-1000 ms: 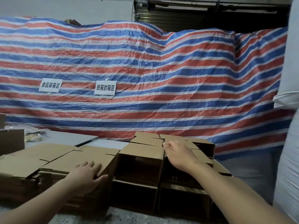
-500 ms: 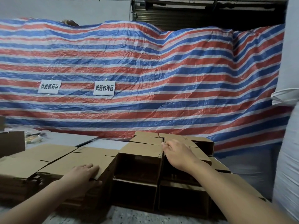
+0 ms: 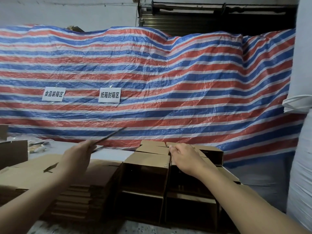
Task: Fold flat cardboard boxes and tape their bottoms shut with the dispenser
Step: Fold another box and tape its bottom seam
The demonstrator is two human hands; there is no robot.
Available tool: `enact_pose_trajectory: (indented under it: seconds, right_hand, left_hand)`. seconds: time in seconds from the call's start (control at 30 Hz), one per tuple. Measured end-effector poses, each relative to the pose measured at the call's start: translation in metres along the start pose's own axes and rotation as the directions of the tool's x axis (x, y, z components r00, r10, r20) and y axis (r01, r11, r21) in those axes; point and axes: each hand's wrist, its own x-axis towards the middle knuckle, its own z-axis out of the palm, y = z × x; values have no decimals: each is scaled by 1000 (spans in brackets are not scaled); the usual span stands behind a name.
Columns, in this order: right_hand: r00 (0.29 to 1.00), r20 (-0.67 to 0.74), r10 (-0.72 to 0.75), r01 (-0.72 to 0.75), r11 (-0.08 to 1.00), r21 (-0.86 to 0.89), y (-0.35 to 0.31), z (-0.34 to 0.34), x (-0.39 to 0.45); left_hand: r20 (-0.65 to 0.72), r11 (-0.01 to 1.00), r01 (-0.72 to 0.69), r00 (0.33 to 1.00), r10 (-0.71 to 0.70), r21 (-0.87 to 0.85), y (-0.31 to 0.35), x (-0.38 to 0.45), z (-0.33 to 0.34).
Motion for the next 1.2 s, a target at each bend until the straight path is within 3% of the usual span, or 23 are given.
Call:
enact_pose_trajectory:
  seconds: [0.2,0.33,0.5,0.6,0.73,0.87,0.97,1.07,1.2]
  right_hand:
    - [993,-93,70,-40,955,293,-20,-31,16]
    - [967,-204,155,-20,840,543,-29,-68,30]
    - [927,-309,213,52,742,668,-30,-116,32]
    - [938,-291,189,77,704,706,-26,-139,22]
    - [947,-294,132,134,667,733,-14,-158,3]
    - [981,-185,51,118,602,790,7,-159,-19]
    - [989,-108,96,30,597,802,25,-148,-34]
    - [984,-63,166,-44,573,819,37,-130,-52]
    - [969,-22,246,-102,481,870,53,-99,-77]
  left_hand:
    - [-156,971,-194,973,172,-140,60,35,-49]
    - [-208,924,-252,958,197,-288,106,43,-66]
    - [-168,836,-160,982,82,-524,144,40,-77]
    - [-156,733,-157,985,70,-662,156,41,-79]
    - [-116,588,-67,992,-46,-806,167,46,-74]
    - [-8,489,63,990,-142,-870,172,39,-64]
    - [111,461,173,981,-159,-870,174,25,-50]
    - [186,496,255,965,-185,-830,174,10,-33]
    - [291,510,385,922,-256,-770,172,-13,-7]
